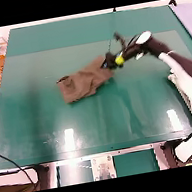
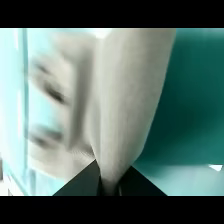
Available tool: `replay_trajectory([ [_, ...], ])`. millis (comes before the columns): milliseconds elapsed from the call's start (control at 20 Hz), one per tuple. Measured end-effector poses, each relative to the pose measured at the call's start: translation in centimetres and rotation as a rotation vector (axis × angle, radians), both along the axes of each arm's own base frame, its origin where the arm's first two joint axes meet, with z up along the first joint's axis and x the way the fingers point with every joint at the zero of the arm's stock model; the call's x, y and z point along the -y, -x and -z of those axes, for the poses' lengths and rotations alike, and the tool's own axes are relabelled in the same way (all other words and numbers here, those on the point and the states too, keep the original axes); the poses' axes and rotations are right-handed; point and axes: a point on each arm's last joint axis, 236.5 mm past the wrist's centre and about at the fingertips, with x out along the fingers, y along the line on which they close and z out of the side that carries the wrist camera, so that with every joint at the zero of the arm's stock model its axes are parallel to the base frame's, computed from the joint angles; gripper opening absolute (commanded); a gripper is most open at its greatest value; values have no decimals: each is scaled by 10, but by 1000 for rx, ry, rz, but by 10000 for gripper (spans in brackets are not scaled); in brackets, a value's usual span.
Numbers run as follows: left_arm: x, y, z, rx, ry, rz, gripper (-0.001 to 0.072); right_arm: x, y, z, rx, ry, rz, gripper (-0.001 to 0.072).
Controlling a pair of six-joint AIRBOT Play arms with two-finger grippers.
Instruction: Fold the shirts.
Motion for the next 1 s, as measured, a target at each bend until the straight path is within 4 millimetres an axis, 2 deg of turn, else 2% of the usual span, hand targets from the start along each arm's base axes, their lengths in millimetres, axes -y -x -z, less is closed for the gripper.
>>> replay_trajectory([
  [100,0,0,0,-1,1,2,25,39,-22,-66,122,-3,66,16],
  [200,0,0,0,-2,2,2,25,94,-34,-120,208,16,153,16],
  [250,1,1,0,-2,3,2,25,127,-36,-142,238,29,208,16],
  [350,1,1,0,-2,4,2,25,195,-35,-165,256,56,332,17],
  [450,1,1,0,-4,6,1,25,264,-28,-173,249,84,463,16],
  [550,1,1,0,-7,10,-3,25,331,-14,-174,228,107,591,16],
  [750,1,1,0,-10,14,-8,25,444,37,-161,149,182,815,16],
  [850,2,1,0,-12,16,-8,25,483,69,-153,82,208,907,15],
  [1000,6,1,-2,-8,24,2,25,517,114,-149,-11,251,1018,15],
])
